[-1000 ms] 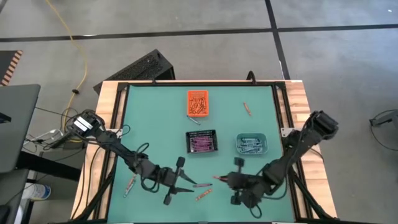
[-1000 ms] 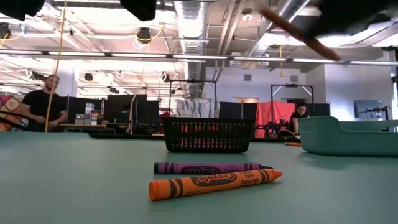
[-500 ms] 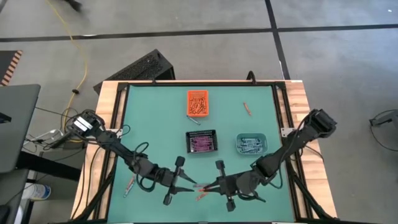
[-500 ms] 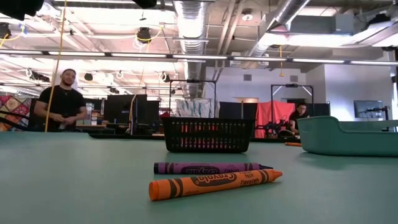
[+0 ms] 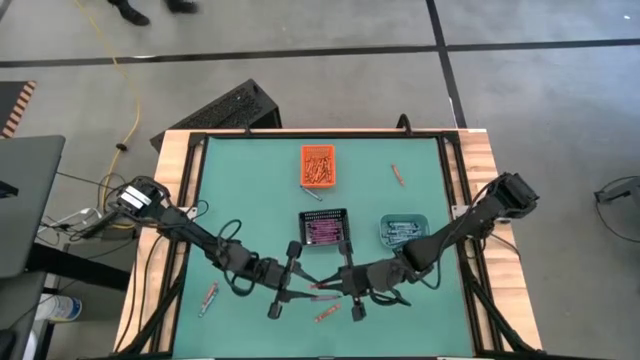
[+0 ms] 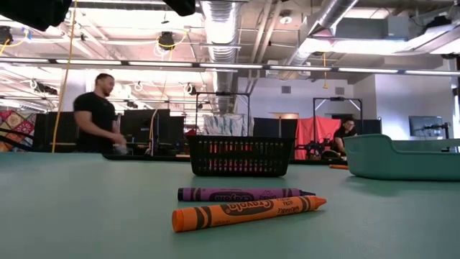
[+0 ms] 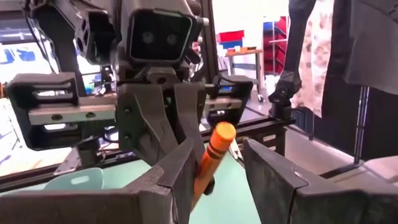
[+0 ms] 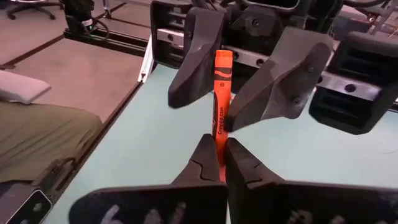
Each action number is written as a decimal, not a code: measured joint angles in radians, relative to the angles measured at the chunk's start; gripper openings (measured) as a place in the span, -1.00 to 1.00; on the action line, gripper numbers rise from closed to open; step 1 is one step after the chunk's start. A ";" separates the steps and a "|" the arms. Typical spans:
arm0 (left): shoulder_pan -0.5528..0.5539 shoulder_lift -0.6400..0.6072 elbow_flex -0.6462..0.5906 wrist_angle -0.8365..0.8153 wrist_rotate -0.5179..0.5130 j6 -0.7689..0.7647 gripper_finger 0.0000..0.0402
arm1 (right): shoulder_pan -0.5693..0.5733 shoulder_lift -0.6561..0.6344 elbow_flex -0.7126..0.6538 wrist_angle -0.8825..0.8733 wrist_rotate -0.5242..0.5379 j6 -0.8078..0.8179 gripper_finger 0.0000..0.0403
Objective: Sort crayons
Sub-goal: Put the orange crayon into the orange bin
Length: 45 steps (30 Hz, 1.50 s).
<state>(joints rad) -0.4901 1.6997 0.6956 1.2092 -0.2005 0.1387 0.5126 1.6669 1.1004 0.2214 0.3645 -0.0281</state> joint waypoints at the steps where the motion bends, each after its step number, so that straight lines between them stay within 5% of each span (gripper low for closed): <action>1: 0.001 0.000 0.000 0.007 0.003 0.001 -0.39 | -0.004 0.000 0.000 0.000 0.000 -0.001 -0.98; 9: 0.001 0.000 0.000 0.017 -0.017 0.014 -0.43 | -0.005 -0.001 0.000 0.005 0.001 -0.010 -0.98; 18: 0.001 0.000 0.000 0.002 -0.035 0.039 -0.90 | -0.004 -0.001 0.000 0.004 0.001 -0.003 -0.98; 22: 0.000 0.000 0.001 -0.002 -0.066 0.049 -0.94 | -0.004 -0.001 0.000 0.006 0.000 -0.017 -0.96; 30: 0.000 0.000 0.002 -0.029 -0.070 0.055 -0.93 | -0.004 -0.021 0.000 -0.033 0.003 -0.093 -0.61; 34: 0.000 -0.043 0.001 -0.182 -0.158 0.072 -0.93 | 0.009 -0.087 -0.001 -0.260 0.054 -0.017 -0.40; 39: 0.059 -0.180 0.001 -0.495 -0.420 0.091 -0.93 | 0.050 -0.144 -0.078 -0.408 0.096 0.214 -0.29; 42: 0.197 -0.278 0.019 -0.688 -0.351 -0.043 -0.93 | 0.083 -0.148 -0.137 -0.384 0.172 0.270 -0.30; 45: 0.401 -0.331 0.069 -0.858 -0.129 -0.225 -0.93 | 0.108 -0.140 -0.176 -0.336 0.240 0.290 -0.33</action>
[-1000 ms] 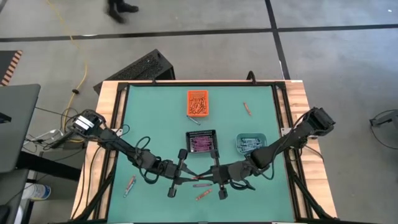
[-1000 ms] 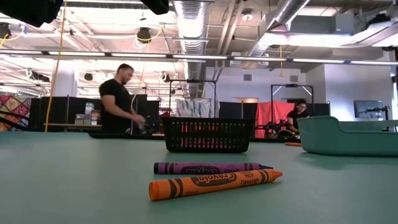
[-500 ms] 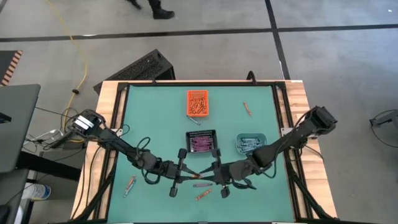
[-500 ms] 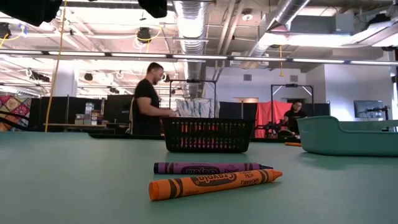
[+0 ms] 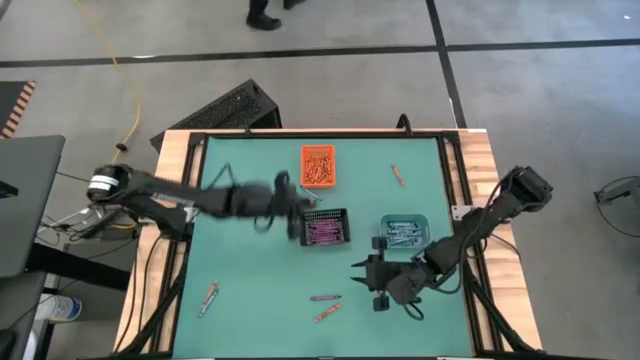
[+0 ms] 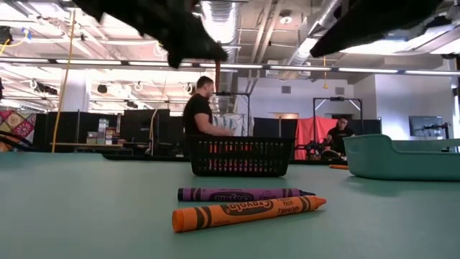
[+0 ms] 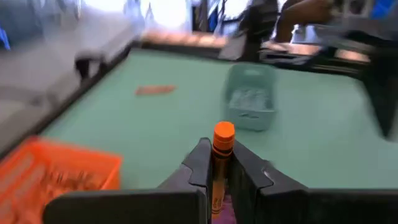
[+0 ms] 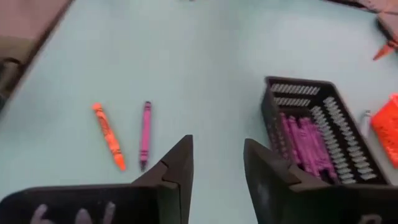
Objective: Sort crayons
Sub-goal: Put the orange crayon into the orange bin
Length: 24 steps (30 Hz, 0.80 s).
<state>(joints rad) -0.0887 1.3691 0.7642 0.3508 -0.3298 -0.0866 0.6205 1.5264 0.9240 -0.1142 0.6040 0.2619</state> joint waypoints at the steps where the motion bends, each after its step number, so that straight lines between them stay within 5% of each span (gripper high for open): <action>1: 0.072 0.000 0.018 -0.042 0.073 -0.046 -0.93 | 0.008 0.001 -0.012 0.015 0.019 0.001 -0.34; 5: 0.329 0.059 0.084 -0.122 0.302 -0.186 -0.93 | 0.026 0.023 -0.022 0.079 0.042 0.027 -0.38; 12: 0.595 0.246 0.217 -0.162 0.502 -0.402 -0.93 | 0.091 0.111 -0.024 0.112 0.200 0.020 -0.40; 24: 0.665 0.451 0.435 -0.419 0.490 -0.500 -0.79 | 0.152 0.070 -0.022 0.119 0.299 -0.040 -0.40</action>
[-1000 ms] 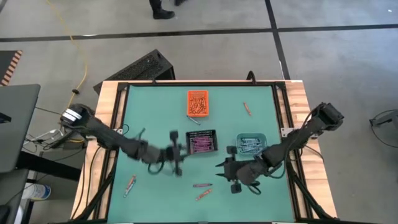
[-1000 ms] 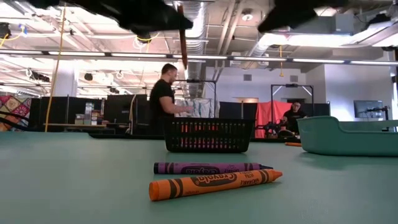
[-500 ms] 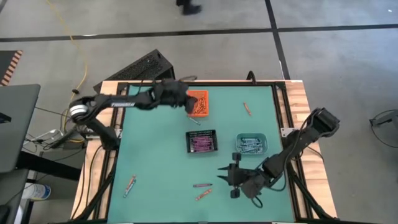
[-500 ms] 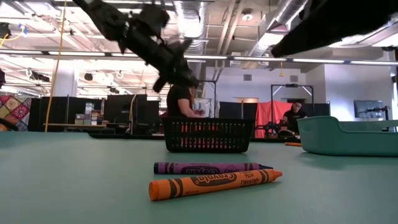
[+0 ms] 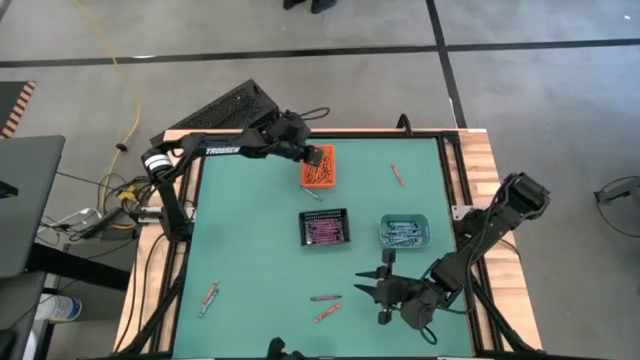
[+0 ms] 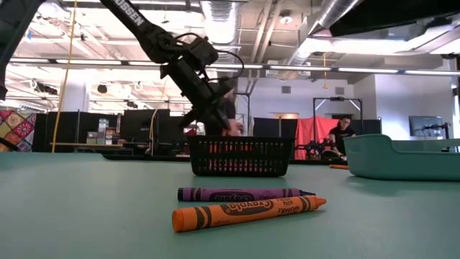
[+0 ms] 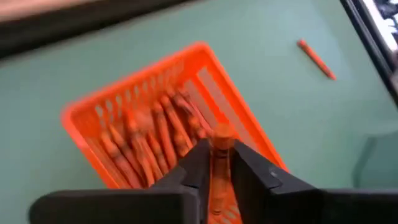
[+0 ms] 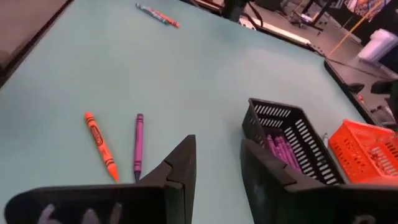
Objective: Sort crayons
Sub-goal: Put the orange crayon into the orange bin
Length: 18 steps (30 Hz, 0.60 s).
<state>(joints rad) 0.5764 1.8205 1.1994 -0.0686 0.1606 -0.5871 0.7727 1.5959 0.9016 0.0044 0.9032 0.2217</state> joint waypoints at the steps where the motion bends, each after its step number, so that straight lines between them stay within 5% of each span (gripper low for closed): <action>1: -0.001 0.001 0.007 -0.006 -0.030 0.012 -0.74 | 0.000 0.000 -0.001 0.003 0.001 -0.013 -0.40; 12: 0.005 -0.005 0.150 -0.284 -0.071 0.098 -0.26 | -0.037 0.000 0.000 0.020 -0.007 -0.031 -0.40; 18: -0.063 -0.085 0.264 -0.533 -0.208 0.290 -0.21 | -0.050 0.000 0.000 0.034 -0.007 -0.030 -0.40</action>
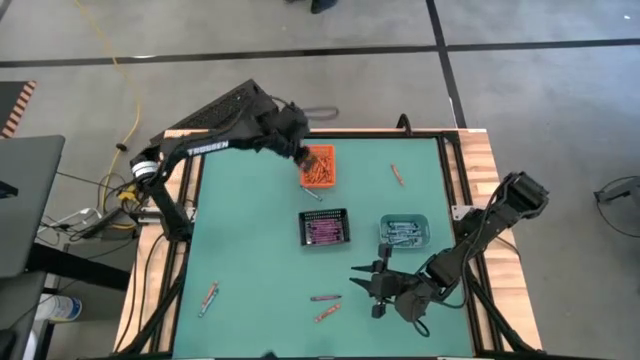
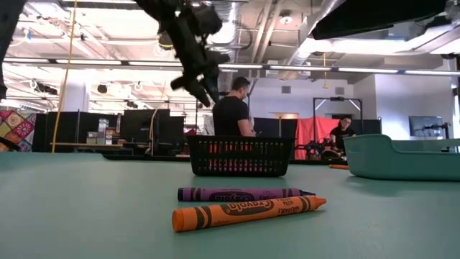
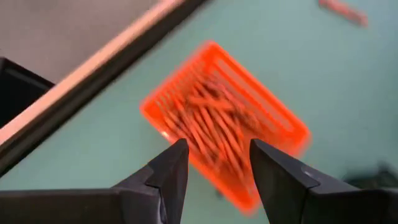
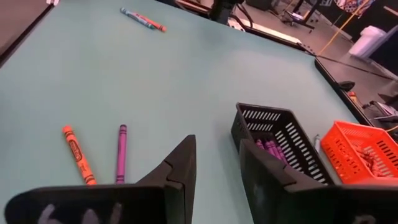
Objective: Sort crayons
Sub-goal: Put the orange crayon into the orange bin
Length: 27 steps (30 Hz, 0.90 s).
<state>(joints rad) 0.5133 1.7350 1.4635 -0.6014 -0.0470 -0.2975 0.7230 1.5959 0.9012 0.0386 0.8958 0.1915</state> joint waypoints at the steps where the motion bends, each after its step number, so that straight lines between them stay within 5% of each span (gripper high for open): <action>1: -0.027 -0.018 -0.001 -0.026 -0.021 0.022 -0.21 | 0.000 0.000 0.000 0.005 -0.001 0.001 -0.40; 14: -0.553 -0.232 -0.244 -0.043 -0.032 0.155 -0.21 | -0.002 0.000 0.000 0.019 -0.006 0.071 -0.40; 21: -0.882 -0.229 -0.400 0.139 -0.038 0.032 -0.21 | -0.008 0.000 0.000 0.029 -0.006 0.073 -0.40; 27: -1.091 -0.232 -0.431 0.017 -0.045 -0.265 -0.21 | -0.018 0.001 0.000 0.055 -0.008 0.080 -0.40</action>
<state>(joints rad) -0.5776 1.5028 1.0325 -0.5841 -0.0921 -0.5621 0.7047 1.5966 0.9012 0.0937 0.8878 0.2718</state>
